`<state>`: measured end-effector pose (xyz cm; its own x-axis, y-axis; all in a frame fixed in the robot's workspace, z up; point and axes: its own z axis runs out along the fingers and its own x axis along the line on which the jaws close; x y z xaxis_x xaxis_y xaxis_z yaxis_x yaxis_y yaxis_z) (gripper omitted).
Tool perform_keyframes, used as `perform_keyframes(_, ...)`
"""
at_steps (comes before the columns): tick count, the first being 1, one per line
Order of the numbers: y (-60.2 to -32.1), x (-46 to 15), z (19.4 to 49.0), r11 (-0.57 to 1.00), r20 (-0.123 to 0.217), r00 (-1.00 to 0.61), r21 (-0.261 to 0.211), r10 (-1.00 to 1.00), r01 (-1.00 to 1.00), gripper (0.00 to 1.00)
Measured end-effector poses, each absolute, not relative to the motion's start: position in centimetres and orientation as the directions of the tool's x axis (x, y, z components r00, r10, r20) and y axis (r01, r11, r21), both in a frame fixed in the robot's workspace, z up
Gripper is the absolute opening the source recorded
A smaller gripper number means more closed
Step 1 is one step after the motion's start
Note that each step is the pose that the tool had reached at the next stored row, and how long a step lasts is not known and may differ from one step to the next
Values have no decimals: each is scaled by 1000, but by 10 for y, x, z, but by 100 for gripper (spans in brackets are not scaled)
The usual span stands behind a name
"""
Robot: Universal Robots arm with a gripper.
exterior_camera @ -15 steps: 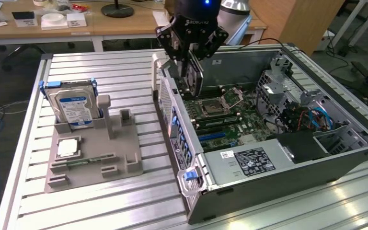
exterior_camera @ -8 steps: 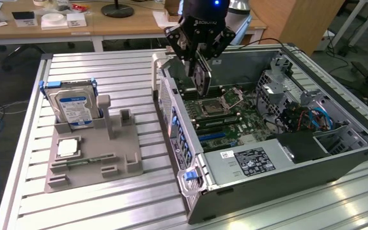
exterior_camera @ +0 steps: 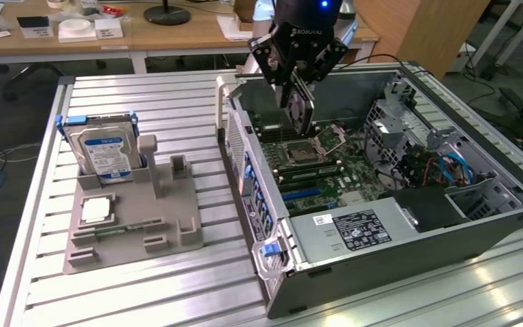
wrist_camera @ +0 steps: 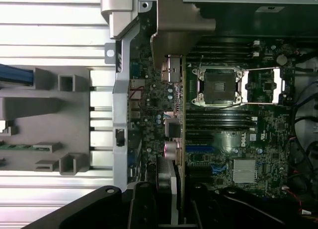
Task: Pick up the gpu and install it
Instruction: 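Pick up the gpu and move the gpu toward the slot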
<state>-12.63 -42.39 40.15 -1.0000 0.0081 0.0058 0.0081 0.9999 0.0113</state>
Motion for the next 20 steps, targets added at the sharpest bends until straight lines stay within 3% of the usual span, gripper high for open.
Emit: perform_keyframes(20,-424,-84,401,1000,6,-1000,11,8,8,28)
